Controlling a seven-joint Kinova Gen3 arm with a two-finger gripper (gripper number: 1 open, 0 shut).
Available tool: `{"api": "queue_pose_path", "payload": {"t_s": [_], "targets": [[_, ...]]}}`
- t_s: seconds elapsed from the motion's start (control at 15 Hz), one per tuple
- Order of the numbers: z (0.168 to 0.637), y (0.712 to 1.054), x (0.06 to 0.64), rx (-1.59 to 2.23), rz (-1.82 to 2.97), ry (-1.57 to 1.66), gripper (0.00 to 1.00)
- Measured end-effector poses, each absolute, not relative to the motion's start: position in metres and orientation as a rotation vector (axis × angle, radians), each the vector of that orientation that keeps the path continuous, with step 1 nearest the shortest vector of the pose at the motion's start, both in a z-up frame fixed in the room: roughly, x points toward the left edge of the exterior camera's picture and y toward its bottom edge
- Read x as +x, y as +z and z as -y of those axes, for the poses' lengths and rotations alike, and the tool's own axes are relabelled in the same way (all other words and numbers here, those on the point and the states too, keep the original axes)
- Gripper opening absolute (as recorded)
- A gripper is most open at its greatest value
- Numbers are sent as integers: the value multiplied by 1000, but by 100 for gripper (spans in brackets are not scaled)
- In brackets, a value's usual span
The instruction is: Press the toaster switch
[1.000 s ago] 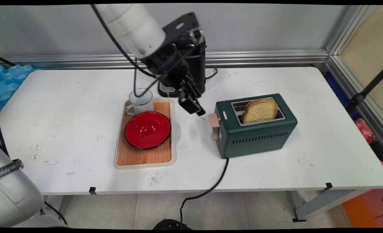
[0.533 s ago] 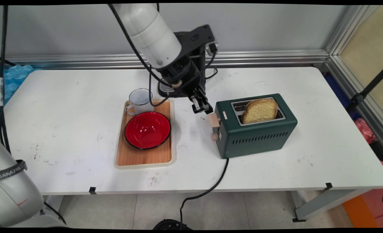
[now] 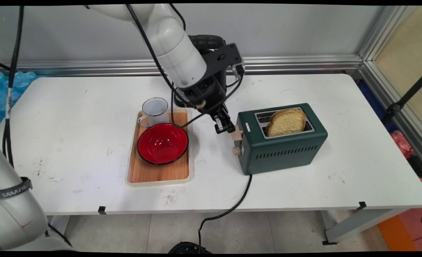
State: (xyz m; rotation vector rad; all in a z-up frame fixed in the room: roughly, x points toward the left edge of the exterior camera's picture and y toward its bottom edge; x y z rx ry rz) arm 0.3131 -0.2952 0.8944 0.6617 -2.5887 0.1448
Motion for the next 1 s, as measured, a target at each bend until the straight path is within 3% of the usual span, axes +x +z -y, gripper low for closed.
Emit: {"api": "queue_pose_path", "payload": {"t_s": [1.0], "targets": [[295, 847, 303, 698, 2609, 142, 0]]}}
